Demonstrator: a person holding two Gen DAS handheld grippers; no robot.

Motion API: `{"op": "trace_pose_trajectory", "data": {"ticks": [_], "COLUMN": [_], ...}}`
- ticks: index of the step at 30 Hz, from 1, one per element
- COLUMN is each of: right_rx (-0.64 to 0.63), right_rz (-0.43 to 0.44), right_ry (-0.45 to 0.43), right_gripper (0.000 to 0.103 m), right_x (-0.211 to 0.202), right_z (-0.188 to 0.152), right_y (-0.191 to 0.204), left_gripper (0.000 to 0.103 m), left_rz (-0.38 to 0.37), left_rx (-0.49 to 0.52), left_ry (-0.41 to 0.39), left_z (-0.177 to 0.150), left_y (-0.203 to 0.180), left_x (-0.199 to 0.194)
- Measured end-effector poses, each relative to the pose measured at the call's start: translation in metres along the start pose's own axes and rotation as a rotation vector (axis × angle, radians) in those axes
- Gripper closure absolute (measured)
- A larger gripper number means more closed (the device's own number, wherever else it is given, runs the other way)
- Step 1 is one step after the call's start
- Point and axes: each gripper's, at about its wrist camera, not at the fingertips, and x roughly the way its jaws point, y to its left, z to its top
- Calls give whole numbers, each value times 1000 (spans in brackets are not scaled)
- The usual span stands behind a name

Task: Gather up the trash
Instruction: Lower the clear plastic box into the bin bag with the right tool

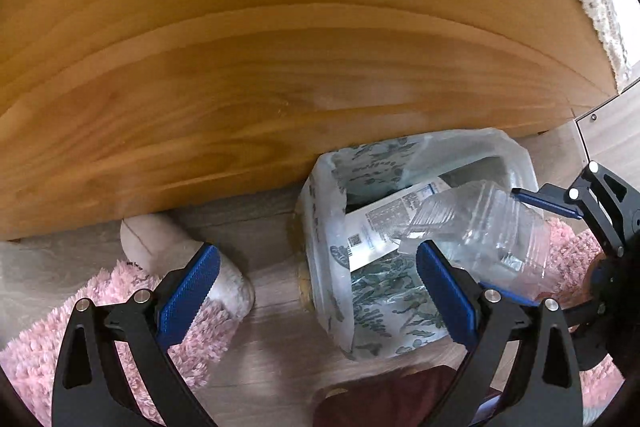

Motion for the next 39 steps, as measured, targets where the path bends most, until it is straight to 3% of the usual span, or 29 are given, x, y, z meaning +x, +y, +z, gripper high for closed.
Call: {"op": "trace_pose_trajectory", "data": {"ticks": [9, 18, 23, 27, 33, 36, 39], "right_rx": [-188, -370, -430, -431, -461, -408, -397], "right_rz": [129, 286, 371, 422, 483, 544, 535], "right_ry": [81, 60, 92, 40, 56, 41, 39], "right_gripper": [43, 43, 44, 44, 44, 44, 44], "right_x": [26, 52, 82, 91, 90, 77, 81], "right_z": [7, 17, 4, 1, 1, 10, 9], "right_y": [9, 27, 28, 31, 36, 32, 34], "left_gripper": [8, 8, 8, 8, 8, 8, 8], "left_rz": [26, 42, 29, 26, 21, 22, 21], "left_rx": [-4, -111, -137, -140, -135, -145, -143], "left_ry": [69, 112, 131, 140, 154, 155, 161], "left_z": [2, 0, 1, 3, 3, 3, 2], "left_y": [9, 43, 51, 51, 48, 49, 49], "left_x": [18, 29, 33, 35, 36, 36, 37]}}
